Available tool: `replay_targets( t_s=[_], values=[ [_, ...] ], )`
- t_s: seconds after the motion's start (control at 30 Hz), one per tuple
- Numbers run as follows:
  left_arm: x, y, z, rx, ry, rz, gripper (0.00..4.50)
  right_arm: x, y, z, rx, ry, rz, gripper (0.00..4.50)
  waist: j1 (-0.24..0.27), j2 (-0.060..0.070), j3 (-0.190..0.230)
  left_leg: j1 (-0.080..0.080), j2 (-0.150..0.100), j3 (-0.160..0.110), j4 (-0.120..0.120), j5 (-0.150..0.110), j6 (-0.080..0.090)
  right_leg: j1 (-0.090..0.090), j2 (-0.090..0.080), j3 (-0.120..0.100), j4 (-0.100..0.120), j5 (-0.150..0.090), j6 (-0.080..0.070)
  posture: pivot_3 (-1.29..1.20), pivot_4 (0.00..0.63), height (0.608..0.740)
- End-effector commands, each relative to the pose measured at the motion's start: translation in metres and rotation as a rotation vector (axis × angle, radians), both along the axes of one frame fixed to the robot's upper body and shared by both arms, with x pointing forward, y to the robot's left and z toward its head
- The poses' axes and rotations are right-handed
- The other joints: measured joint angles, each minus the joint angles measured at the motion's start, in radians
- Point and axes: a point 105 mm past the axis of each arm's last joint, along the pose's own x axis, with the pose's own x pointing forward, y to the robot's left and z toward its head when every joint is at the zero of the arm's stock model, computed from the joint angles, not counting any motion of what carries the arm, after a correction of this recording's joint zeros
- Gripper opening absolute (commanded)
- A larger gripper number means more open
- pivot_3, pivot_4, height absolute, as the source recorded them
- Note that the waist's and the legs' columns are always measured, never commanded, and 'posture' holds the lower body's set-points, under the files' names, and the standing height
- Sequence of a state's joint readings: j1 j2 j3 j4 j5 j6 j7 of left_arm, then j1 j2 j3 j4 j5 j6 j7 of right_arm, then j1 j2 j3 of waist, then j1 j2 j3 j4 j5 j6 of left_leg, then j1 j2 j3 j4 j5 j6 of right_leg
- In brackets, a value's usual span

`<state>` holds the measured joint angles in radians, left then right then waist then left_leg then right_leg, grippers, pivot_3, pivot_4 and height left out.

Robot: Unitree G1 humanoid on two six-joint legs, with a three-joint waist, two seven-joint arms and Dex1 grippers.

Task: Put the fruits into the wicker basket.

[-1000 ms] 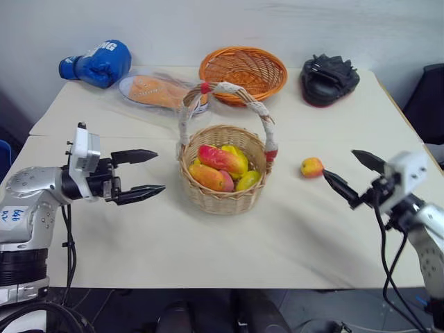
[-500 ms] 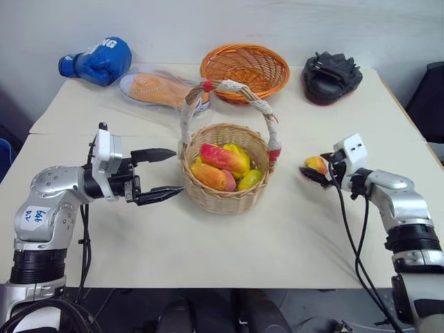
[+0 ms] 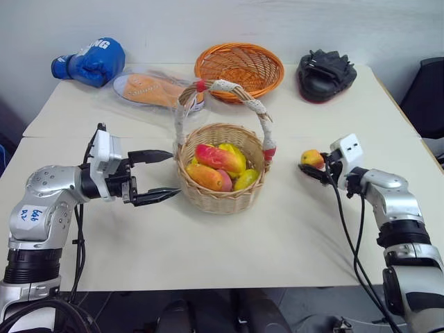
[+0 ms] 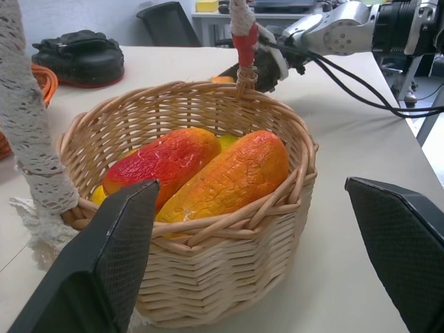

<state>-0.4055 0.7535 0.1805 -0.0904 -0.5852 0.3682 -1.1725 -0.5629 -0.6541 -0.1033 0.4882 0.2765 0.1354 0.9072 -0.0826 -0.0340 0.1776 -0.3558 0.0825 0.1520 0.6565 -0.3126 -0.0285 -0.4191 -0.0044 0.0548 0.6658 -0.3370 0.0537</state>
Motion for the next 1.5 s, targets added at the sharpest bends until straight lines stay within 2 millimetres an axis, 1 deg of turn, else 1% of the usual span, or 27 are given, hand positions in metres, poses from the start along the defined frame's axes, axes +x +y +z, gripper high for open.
replay_targets(
  t_s=[0.03, 0.07, 0.1, 0.13, 0.17, 0.23, 0.27, 0.3, 0.4, 0.5, 0.53, 0.6, 0.63, 0.67, 0.73, 0.83, 0.9, 0.97, 1.03, 1.1, 1.2, 1.23, 1.3, 1.33, 1.4, 1.47, 1.5],
  values=[
    [-0.004, 0.004, 0.004, -0.036, 0.021, 0.03, 4.5, -0.055, 0.033, 0.044, 0.011, -0.194, 0.331, 2.99, 0.004, 0.002, 0.001, 0.0, 0.0, -0.001, 0.0, 0.0, 0.0, 0.0, 0.0, 0.0, 0.0, 0.0, 0.0, 0.0, 0.15, 0.74],
    [-0.008, 0.006, 0.004, -0.044, 0.04, 0.034, 4.5, -0.071, 0.042, 0.044, -0.005, -0.185, 0.399, 2.99, 0.005, 0.003, 0.002, 0.0, 0.0, -0.001, -0.001, 0.0, 0.0, 0.0, 0.0, 0.0, -0.001, 0.0, 0.001, 0.0, 0.15, 0.74],
    [-0.011, 0.007, 0.002, -0.046, 0.052, 0.036, 4.5, -0.085, 0.051, 0.043, 0.006, -0.14, 0.449, 2.99, 0.003, 0.004, 0.002, 0.0, 0.0, -0.002, -0.001, 0.0, -0.001, 0.0, 0.0, -0.001, -0.001, -0.001, 0.001, 0.0, 0.15, 0.74],
    [-0.014, 0.008, -0.001, -0.036, 0.056, 0.04, 4.5, -0.104, 0.067, 0.047, 0.049, -0.1, 0.513, 2.99, 0.0, 0.005, 0.003, 0.0, 0.0, -0.002, -0.001, 0.0, -0.001, 0.0, 0.0, 0.0, 0.0, -0.001, 0.001, 0.0, 0.15, 0.74],
    [-0.016, 0.01, -0.002, -0.034, 0.057, 0.046, 4.5, -0.118, 0.079, 0.049, 0.083, -0.056, 0.559, 2.99, -0.003, 0.005, 0.003, 0.0, 0.0, -0.002, -0.001, -0.001, -0.001, 0.0, -0.001, 0.0, 0.0, -0.001, 0.001, 0.0, 0.15, 0.74],
    [-0.013, 0.012, 0.004, -0.087, 0.048, 0.068, 4.5, -0.137, 0.099, 0.052, 0.132, 0.006, 0.627, 2.99, -0.004, 0.004, 0.003, 0.002, 0.001, -0.002, -0.001, 0.0, -0.001, 0.002, -0.001, 0.0, 0.001, -0.001, 0.001, 0.0, 0.15, 0.74],
    [-0.009, 0.014, 0.011, -0.143, 0.046, 0.094, 4.5, -0.141, 0.109, 0.055, 0.159, 0.022, 0.65, 2.99, -0.003, 0.004, 0.004, 0.002, 0.001, -0.002, 0.0, 0.0, -0.001, 0.002, -0.001, 0.0, 0.002, -0.001, 0.001, 0.0, 0.15, 0.74],
    [-0.009, 0.015, 0.011, -0.149, 0.052, 0.1, 4.5, -0.143, 0.124, 0.062, 0.183, 0.014, 0.688, 2.99, -0.004, 0.003, 0.004, 0.004, 0.0, -0.004, 0.0, 0.0, -0.001, 0.004, 0.0, -0.001, 0.002, 0.0, 0.001, 0.0, 0.15, 0.74],
    [-0.01, 0.015, 0.007, -0.123, 0.069, 0.099, 4.5, -0.142, 0.152, 0.076, 0.228, -0.003, 0.736, 2.99, -0.003, 0.002, 0.004, 0.005, 0.0, -0.004, 0.0, 0.0, -0.001, 0.005, 0.0, -0.001, 0.002, 0.001, 0.0, 0.0, 0.15, 0.74],
    [-0.01, 0.016, 0.005, -0.122, 0.076, 0.11, 4.5, -0.127, 0.176, 0.087, 0.255, -0.032, 0.709, 2.99, -0.001, 0.002, 0.004, 0.003, 0.0, -0.004, -0.001, 0.0, -0.001, 0.003, 0.0, -0.001, 0.001, 0.001, -0.001, 0.0, 0.15, 0.74],
    [-0.01, 0.016, 0.005, -0.122, 0.075, 0.112, 4.5, -0.12, 0.182, 0.09, 0.264, -0.042, 0.676, 2.99, 0.0, 0.002, 0.004, 0.002, 0.0, -0.004, -0.001, 0.0, -0.001, 0.003, 0.0, -0.001, 0.0, 0.001, -0.001, 0.0, 0.15, 0.74],
    [-0.011, 0.015, 0.007, -0.126, 0.071, 0.11, 4.5, -0.103, 0.186, 0.096, 0.313, -0.086, 0.569, 2.99, 0.001, 0.001, 0.003, 0.0, 0.0, -0.004, -0.001, 0.0, -0.001, 0.0, -0.001, -0.002, -0.001, 0.0, -0.001, 0.0, 0.15, 0.74],
    [-0.012, 0.014, 0.007, -0.13, 0.072, 0.105, 4.5, -0.096, 0.186, 0.094, 0.311, -0.089, 0.518, 2.99, 0.003, 0.001, 0.003, -0.002, 0.0, -0.004, -0.001, 0.0, -0.001, 0.0, -0.001, -0.002, -0.001, 0.0, -0.001, 0.0, 0.15, 0.74],
    [-0.014, 0.013, 0.009, -0.131, 0.071, 0.101, 4.5, -0.088, 0.184, 0.087, 0.287, -0.088, 0.461, 2.99, 0.004, 0.0, 0.003, -0.004, 0.0, -0.004, 0.0, 0.0, -0.001, -0.003, -0.001, -0.002, -0.001, 0.0, -0.001, 0.0, 0.15, 0.74],
    [-0.014, 0.014, 0.013, -0.144, 0.066, 0.099, 4.5, -0.079, 0.183, 0.081, 0.281, -0.096, 0.383, 3.61, 0.005, 0.0, 0.002, -0.014, 0.0, -0.004, 0.003, -0.001, 0.001, -0.011, -0.002, -0.002, 0.0, 0.001, 0.0, 0.0, 0.15, 0.74],
    [-0.014, 0.014, 0.016, -0.16, 0.073, 0.099, 4.5, -0.079, 0.187, 0.083, 0.276, -0.12, 0.388, 4.47, 0.002, 0.0, 0.002, -0.016, 0.0, -0.003, 0.005, -0.001, 0.002, -0.012, -0.003, -0.002, 0.0, 0.001, 0.0, 0.0, 0.15, 0.74],
    [-0.017, 0.012, 0.013, -0.148, 0.09, 0.084, 4.5, -0.085, 0.189, 0.085, 0.295, -0.138, 0.427, 4.47, -0.002, 0.0, 0.002, -0.015, 0.0, -0.003, 0.006, -0.001, 0.002, -0.012, -0.002, -0.002, 0.001, 0.001, 0.0, 0.0, 0.15, 0.74],
    [-0.018, 0.011, 0.012, -0.143, 0.096, 0.072, 4.5, -0.103, 0.19, 0.089, 0.326, -0.164, 0.531, 4.47, -0.001, 0.0, 0.002, -0.014, 0.0, -0.003, 0.006, -0.001, 0.001, -0.012, -0.002, -0.002, 0.004, 0.001, 0.0, 0.0, 0.15, 0.74],
    [-0.017, 0.009, 0.013, -0.145, 0.092, 0.07, 4.5, -0.119, 0.186, 0.092, 0.362, -0.185, 0.6, 4.47, 0.0, 0.0, 0.002, -0.014, 0.0, -0.004, 0.006, -0.001, 0.0, -0.012, -0.001, -0.002, 0.004, 0.001, 0.0, 0.0, 0.15, 0.74],
    [-0.015, 0.008, 0.014, -0.147, 0.089, 0.068, 4.5, -0.124, 0.178, 0.089, 0.361, -0.182, 0.599, 4.47, 0.001, 0.0, 0.002, -0.014, 0.0, -0.004, 0.006, -0.001, 0.0, -0.012, -0.001, -0.002, 0.004, 0.001, 0.0, 0.0, 0.15, 0.74],
    [-0.015, 0.007, 0.014, -0.143, 0.087, 0.06, 4.5, -0.139, 0.158, 0.075, 0.306, -0.143, 0.623, 4.47, 0.004, 0.0, 0.002, -0.014, -0.001, -0.004, 0.007, -0.001, 0.002, -0.011, -0.002, -0.002, 0.003, 0.001, 0.0, 0.0, 0.15, 0.74],
    [-0.015, 0.007, 0.014, -0.142, 0.086, 0.059, 4.5, -0.143, 0.146, 0.071, 0.293, -0.12, 0.606, 4.47, 0.008, 0.0, 0.002, -0.014, -0.001, -0.004, 0.007, -0.001, 0.002, -0.01, -0.002, -0.002, 0.003, 0.001, 0.0, 0.0, 0.15, 0.74],
    [-0.015, 0.008, 0.015, -0.141, 0.084, 0.059, 4.5, -0.144, 0.123, 0.065, 0.258, -0.086, 0.551, 4.47, 0.011, 0.0, 0.002, -0.014, -0.001, -0.004, 0.007, -0.001, 0.002, -0.009, -0.002, -0.003, 0.001, 0.001, 0.0, 0.0, 0.15, 0.74],
    [-0.015, 0.009, 0.015, -0.14, 0.083, 0.06, 4.5, -0.141, 0.108, 0.061, 0.22, -0.073, 0.514, 4.47, 0.014, 0.0, 0.002, -0.014, -0.001, -0.004, 0.007, -0.002, 0.002, -0.009, -0.002, -0.003, 0.001, 0.001, 0.0, 0.0, 0.15, 0.74],
    [-0.015, 0.011, 0.016, -0.139, 0.08, 0.063, 4.5, -0.125, 0.075, 0.059, 0.119, -0.099, 0.423, 4.47, 0.011, 0.0, 0.002, -0.013, -0.001, -0.004, 0.008, -0.002, 0.003, -0.009, -0.002, -0.002, 0.001, 0.001, 0.001, 0.0, 0.15, 0.74],
    [-0.015, 0.012, 0.016, -0.138, 0.08, 0.064, 4.5, -0.112, 0.058, 0.064, 0.089, -0.136, 0.372, 4.47, 0.005, -0.001, 0.002, -0.012, -0.002, -0.003, 0.008, -0.001, 0.003, -0.007, -0.001, -0.002, 0.001, 0.002, 0.002, 0.0, 0.15, 0.74],
    [-0.014, 0.012, 0.016, -0.138, 0.08, 0.064, 4.5, -0.102, 0.053, 0.068, 0.087, -0.157, 0.364, 4.47, 0.001, -0.001, 0.002, -0.011, -0.002, -0.003, 0.008, -0.001, 0.003, -0.007, -0.001, -0.002, 0.002, 0.002, 0.002, 0.0, 0.15, 0.74]
  ],
)
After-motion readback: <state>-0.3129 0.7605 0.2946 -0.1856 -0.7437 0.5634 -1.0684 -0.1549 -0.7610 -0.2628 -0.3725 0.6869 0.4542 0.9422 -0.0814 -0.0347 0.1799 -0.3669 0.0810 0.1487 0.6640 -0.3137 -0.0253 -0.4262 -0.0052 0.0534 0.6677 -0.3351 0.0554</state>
